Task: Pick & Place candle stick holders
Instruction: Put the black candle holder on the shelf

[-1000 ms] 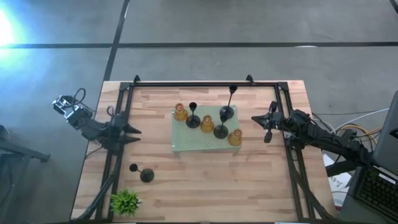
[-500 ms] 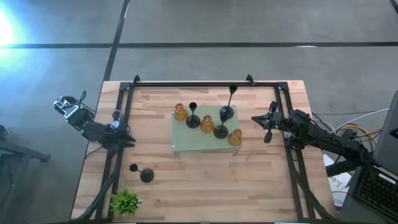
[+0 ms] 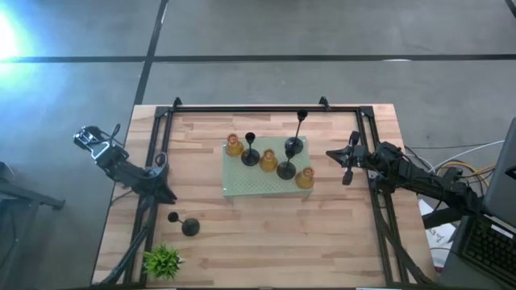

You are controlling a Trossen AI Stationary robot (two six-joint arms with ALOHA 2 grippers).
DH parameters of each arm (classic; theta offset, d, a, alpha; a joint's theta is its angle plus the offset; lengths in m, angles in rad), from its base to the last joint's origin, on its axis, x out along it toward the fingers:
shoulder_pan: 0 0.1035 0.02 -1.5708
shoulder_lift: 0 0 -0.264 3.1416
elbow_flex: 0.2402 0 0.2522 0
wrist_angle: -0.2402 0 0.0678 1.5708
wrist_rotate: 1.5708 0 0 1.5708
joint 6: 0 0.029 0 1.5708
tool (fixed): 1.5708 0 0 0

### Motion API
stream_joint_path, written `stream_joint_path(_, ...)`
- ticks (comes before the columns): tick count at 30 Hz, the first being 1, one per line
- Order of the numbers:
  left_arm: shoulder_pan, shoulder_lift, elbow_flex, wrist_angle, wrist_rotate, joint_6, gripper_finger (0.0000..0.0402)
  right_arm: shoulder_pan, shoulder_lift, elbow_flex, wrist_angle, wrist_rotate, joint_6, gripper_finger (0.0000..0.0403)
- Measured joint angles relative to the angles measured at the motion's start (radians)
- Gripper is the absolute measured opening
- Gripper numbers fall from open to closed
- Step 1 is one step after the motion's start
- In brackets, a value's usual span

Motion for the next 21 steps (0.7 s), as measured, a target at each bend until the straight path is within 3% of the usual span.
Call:
stream_joint_path(8, -0.056, -0.007, -0.017, 0.012, -0.007, -0.120, 0.0096, 0.000, 0.000, 0.000, 0.000, 0.000, 0.000, 0.0009)
stream_joint_path(14, -0.093, -0.004, 0.067, 0.010, 0.020, -0.180, 0.0096, 0.000, 0.000, 0.000, 0.000, 0.000, 0.000, 0.0009)
stream_joint_path(21, -0.099, 0.025, 0.241, 0.094, -0.010, 0.013, 0.0096, 0.000, 0.000, 0.000, 0.000, 0.000, 0.000, 0.0009)
